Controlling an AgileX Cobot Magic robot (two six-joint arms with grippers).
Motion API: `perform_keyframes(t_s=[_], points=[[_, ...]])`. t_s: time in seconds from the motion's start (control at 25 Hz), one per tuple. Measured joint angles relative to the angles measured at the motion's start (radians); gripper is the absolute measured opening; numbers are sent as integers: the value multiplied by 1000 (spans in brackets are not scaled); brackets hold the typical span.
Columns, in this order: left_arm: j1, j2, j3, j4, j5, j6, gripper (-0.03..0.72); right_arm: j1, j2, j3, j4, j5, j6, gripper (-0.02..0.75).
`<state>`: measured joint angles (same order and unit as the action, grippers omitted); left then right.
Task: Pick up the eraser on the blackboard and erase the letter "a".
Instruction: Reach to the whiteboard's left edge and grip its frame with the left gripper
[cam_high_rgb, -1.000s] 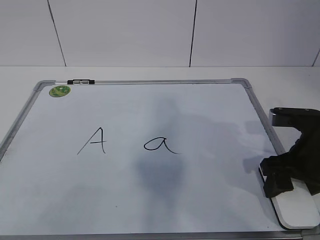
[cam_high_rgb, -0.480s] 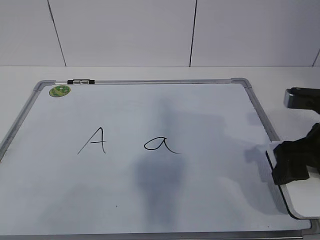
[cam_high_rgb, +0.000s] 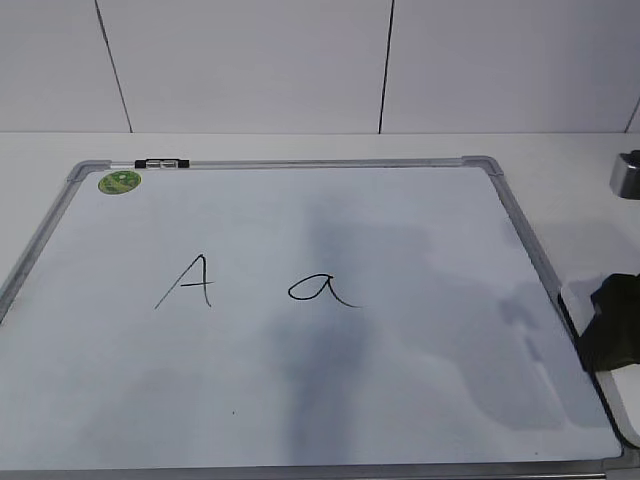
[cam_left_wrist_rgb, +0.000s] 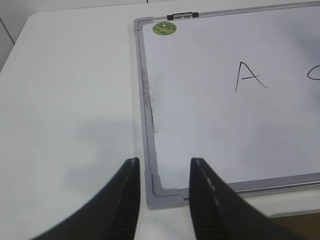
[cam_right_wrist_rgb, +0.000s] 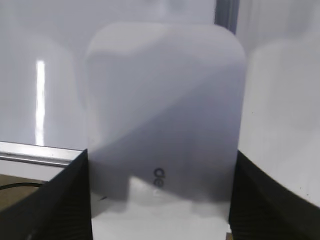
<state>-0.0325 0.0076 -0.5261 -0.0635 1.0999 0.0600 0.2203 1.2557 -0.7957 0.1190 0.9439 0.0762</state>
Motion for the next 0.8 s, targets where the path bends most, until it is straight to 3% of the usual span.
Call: perform_keyframes(t_s=[0.8], points=[[0,0,0,-25,0,0,236,0,-81,0,-11,70,-22,540]])
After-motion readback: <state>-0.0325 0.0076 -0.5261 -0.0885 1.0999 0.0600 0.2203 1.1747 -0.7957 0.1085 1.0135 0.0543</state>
